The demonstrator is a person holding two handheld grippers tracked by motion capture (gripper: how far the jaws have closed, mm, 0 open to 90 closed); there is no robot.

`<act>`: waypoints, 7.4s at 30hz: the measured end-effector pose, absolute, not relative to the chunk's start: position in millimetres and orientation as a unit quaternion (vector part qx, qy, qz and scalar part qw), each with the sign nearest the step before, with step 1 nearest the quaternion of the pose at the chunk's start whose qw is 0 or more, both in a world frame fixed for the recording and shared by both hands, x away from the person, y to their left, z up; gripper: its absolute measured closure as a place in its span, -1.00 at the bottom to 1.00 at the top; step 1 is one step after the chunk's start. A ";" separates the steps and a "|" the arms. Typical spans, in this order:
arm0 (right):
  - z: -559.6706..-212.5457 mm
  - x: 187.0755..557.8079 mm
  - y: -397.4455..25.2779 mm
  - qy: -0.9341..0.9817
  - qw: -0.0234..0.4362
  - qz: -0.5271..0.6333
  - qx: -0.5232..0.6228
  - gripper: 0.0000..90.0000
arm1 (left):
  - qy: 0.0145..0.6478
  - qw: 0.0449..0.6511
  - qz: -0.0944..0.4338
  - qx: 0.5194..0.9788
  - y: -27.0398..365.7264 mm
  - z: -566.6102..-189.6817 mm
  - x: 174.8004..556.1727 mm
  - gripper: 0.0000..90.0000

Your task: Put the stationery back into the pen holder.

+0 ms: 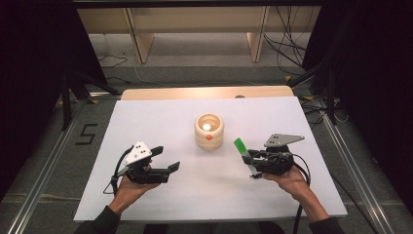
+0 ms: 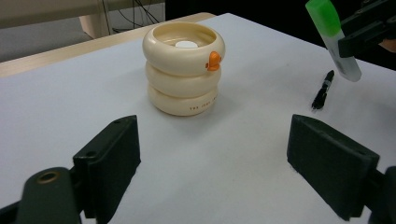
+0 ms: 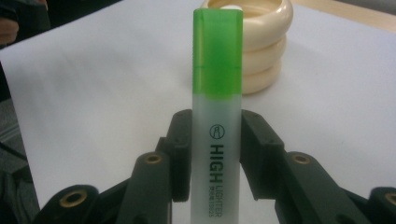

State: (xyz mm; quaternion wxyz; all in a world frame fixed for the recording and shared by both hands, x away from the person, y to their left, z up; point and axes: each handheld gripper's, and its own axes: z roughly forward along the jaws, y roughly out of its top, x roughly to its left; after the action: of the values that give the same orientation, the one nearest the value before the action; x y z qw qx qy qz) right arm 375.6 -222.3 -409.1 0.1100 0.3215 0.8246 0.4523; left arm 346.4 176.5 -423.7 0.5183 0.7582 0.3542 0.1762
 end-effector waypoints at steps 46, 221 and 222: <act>-374.2 460.0 -146.6 0.746 0.183 0.525 0.365 0.49 | 0.365 0.530 0.184 0.743 182.2 -421.1 346.5 -0.63; -428.6 410.8 -268.1 0.923 0.086 0.220 0.306 -0.23 | 0.360 0.530 0.186 0.745 180.3 -420.7 345.4 -0.63; -429.7 410.8 -268.2 0.925 0.086 0.215 0.302 -0.22 | 0.359 0.530 0.186 0.745 180.4 -420.7 345.4 -0.63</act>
State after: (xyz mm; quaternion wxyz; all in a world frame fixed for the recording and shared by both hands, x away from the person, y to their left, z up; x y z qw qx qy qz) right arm 410.8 -268.2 -429.7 0.0861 0.3019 0.9249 0.2146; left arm 345.4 180.4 -420.7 0.5300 0.7453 0.3593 0.1860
